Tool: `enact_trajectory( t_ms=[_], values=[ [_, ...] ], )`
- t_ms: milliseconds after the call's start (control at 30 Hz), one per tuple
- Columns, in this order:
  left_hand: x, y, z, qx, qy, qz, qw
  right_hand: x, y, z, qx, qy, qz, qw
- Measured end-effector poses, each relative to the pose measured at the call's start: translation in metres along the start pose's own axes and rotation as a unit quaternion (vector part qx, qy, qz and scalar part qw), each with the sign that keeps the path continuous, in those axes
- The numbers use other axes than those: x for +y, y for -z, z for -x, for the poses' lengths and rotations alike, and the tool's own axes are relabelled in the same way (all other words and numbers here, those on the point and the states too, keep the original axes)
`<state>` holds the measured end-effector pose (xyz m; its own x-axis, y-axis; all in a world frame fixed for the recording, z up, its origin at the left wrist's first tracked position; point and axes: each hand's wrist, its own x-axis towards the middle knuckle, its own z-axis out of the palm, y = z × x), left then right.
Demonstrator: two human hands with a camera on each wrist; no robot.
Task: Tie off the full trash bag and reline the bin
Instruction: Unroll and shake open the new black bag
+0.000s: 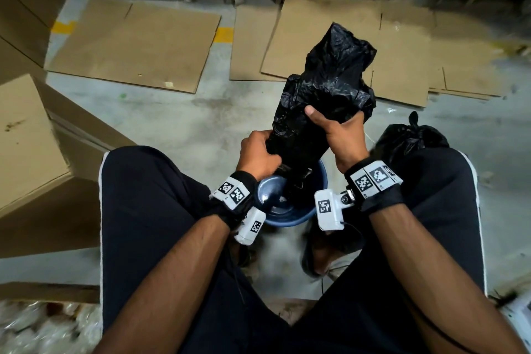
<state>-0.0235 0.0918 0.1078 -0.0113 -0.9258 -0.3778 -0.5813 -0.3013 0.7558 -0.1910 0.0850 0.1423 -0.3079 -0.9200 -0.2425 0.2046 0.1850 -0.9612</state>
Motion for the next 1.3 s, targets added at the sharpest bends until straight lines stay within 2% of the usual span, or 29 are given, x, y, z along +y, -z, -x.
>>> enact_trajectory(
  t_ms=[67,100,167,267,333,400,467,533,600,667,767,867,933,1000,1067,1200,1300],
  values=[
    [0.0,0.0,0.003,-0.014,0.016,-0.053,0.998,0.001,0.001,0.0,-0.003,0.0,0.001,1.0],
    [0.003,0.001,0.004,-0.034,0.025,-0.042,0.998,0.002,0.002,-0.002,-0.003,0.0,0.004,1.0],
    [0.01,0.007,0.006,-0.07,0.014,0.071,0.995,0.003,0.003,-0.004,-0.011,-0.001,0.021,1.0],
    [0.028,0.025,0.014,-0.078,-0.062,0.264,0.959,0.004,0.006,-0.003,-0.045,-0.019,0.064,0.997],
    [0.037,0.037,0.019,-0.098,-0.047,0.357,0.928,0.006,0.005,-0.002,-0.073,-0.034,0.085,0.993],
    [0.036,0.04,0.018,-0.084,-0.007,0.393,0.915,0.01,0.005,-0.002,-0.113,-0.049,0.114,0.986],
    [0.029,0.037,0.012,-0.04,0.013,0.393,0.919,0.007,0.003,-0.002,-0.145,-0.07,0.117,0.98],
    [0.024,0.031,0.008,-0.013,-0.007,0.35,0.937,0.005,0.002,-0.002,-0.15,-0.084,0.078,0.982],
    [0.02,0.025,0.006,-0.007,-0.022,0.287,0.958,0.006,0.002,-0.003,-0.122,-0.079,0.03,0.989],
    [0.021,0.024,0.008,-0.023,-0.029,0.262,0.964,0.009,0.002,-0.005,-0.088,-0.073,0.028,0.993],
    [0.027,0.029,0.013,-0.057,-0.005,0.349,0.935,0.012,0.005,-0.008,-0.122,-0.065,0.095,0.986],
    [0.026,0.03,0.009,-0.007,-0.003,0.393,0.919,0.009,0.006,-0.005,-0.165,-0.059,0.116,0.978],
    [0.023,0.026,0.007,0.016,-0.018,0.379,0.925,0.008,0.005,-0.003,-0.157,-0.056,0.08,0.983],
    [0.023,0.024,0.006,0.021,-0.03,0.348,0.937,0.006,0.005,-0.003,-0.125,-0.055,0.041,0.99],
    [0.023,0.026,0.005,0.019,-0.033,0.348,0.937,0.006,0.005,-0.004,-0.111,-0.051,0.037,0.992],
    [0.027,0.034,0.006,0.003,-0.01,0.422,0.906,0.013,0.008,-0.005,-0.149,-0.055,0.111,0.981],
    [0.024,0.032,0.003,0.036,-0.03,0.398,0.916,0.011,0.007,-0.002,-0.166,-0.042,0.079,0.982]
  ],
)
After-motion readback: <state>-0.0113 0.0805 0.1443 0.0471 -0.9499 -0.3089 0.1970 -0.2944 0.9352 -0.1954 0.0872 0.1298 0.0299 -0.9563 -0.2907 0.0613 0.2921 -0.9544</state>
